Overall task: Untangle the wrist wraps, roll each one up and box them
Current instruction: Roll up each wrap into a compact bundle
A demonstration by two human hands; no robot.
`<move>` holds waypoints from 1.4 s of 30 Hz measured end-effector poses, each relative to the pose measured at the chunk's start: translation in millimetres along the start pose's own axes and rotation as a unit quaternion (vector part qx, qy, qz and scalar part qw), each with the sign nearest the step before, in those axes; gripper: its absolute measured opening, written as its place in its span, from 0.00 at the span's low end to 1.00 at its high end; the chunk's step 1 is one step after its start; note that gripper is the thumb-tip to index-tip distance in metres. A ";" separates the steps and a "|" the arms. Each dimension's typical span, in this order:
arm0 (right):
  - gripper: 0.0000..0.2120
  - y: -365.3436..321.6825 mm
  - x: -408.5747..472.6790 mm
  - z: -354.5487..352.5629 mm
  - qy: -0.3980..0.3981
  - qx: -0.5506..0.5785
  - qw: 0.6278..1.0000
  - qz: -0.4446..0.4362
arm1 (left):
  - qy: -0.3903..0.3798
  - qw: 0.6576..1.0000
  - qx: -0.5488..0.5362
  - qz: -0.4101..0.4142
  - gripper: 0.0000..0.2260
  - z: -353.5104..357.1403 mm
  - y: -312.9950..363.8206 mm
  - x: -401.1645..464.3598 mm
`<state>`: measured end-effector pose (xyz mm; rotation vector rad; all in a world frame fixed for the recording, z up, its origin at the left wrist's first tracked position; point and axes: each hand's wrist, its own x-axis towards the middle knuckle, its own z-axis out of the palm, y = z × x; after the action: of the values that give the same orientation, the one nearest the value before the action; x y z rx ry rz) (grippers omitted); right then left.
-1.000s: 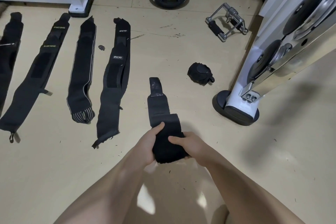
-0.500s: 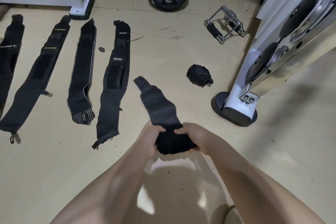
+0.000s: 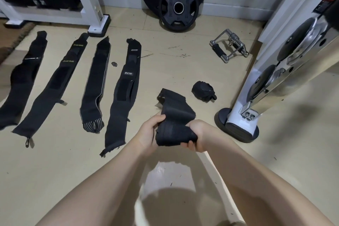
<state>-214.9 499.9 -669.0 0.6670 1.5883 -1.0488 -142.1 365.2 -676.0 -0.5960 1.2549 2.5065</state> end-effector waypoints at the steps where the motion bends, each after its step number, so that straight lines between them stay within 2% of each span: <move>1: 0.17 -2.9 -3.4 -1.7 0.002 0.011 1.000 -0.001 | -0.019 0.999 0.035 0.009 0.17 0.7 2.0 -1.7; 4: 0.13 -6.5 -10.3 -6.2 0.004 0.030 0.999 -0.020 | -0.050 0.978 0.197 0.039 0.25 3.1 9.5 -8.7; 7: 0.11 -9.9 -24.5 -7.6 -0.029 0.016 0.999 -0.039 | -0.035 0.966 0.245 0.079 0.25 9.2 21.0 -12.6; 9: 0.08 -12.6 -30.4 -8.9 -0.048 -0.002 0.994 -0.098 | -0.030 0.958 0.263 0.110 0.24 13.5 30.2 -15.5; 11: 0.07 -14.4 -36.2 -12.1 -0.066 -0.017 0.978 -0.199 | -0.030 0.958 0.259 0.123 0.22 17.5 37.7 -18.2; 12: 0.08 -14.7 -38.6 -14.7 -0.086 0.020 0.968 -0.237 | -0.025 0.961 0.246 0.125 0.20 20.7 40.4 -19.9; 15: 0.11 -15.7 -50.5 -16.9 -0.166 0.157 0.927 -0.298 | 0.010 0.972 0.194 0.130 0.15 31.4 46.8 -21.1; 17: 0.13 -18.0 -55.3 -15.6 -0.189 0.195 0.909 -0.316 | 0.044 0.976 0.165 0.132 0.14 36.5 50.9 -20.4; 20: 0.23 -24.5 -60.1 -10.1 -0.203 0.142 0.904 -0.348 | 0.090 0.978 0.138 0.128 0.12 38.7 56.2 -19.7; 22: 0.20 -28.2 -61.3 -3.6 -0.175 0.098 0.909 -0.365 | 0.111 0.977 0.134 0.122 0.12 40.3 59.1 -19.7; 26: 0.12 -29.3 -56.0 7.0 -0.127 0.152 0.909 -0.366 | 0.131 0.976 0.140 0.100 0.12 42.9 60.7 -19.8; 29: 0.09 -30.1 -56.1 7.2 -0.110 0.161 0.910 -0.365 | 0.108 0.981 0.144 0.065 0.12 38.1 58.4 -23.0; 33: 0.12 -32.9 -53.7 5.4 -0.104 0.138 0.918 -0.358 | 0.071 0.988 0.133 0.039 0.11 33.2 56.5 -25.8; 37: 0.19 -32.5 -52.0 6.9 -0.108 0.118 0.920 -0.357 | 0.102 0.983 0.149 0.024 0.09 31.2 54.5 -20.8; 42: 0.18 -30.7 -48.6 10.3 -0.123 0.116 0.928 -0.332 | 0.158 0.979 0.129 -0.009 0.13 30.3 58.3 -19.3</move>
<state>-222.6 481.5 -614.1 0.1178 1.5050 -1.7652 -156.7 354.4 -610.1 -0.9609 1.6436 2.2400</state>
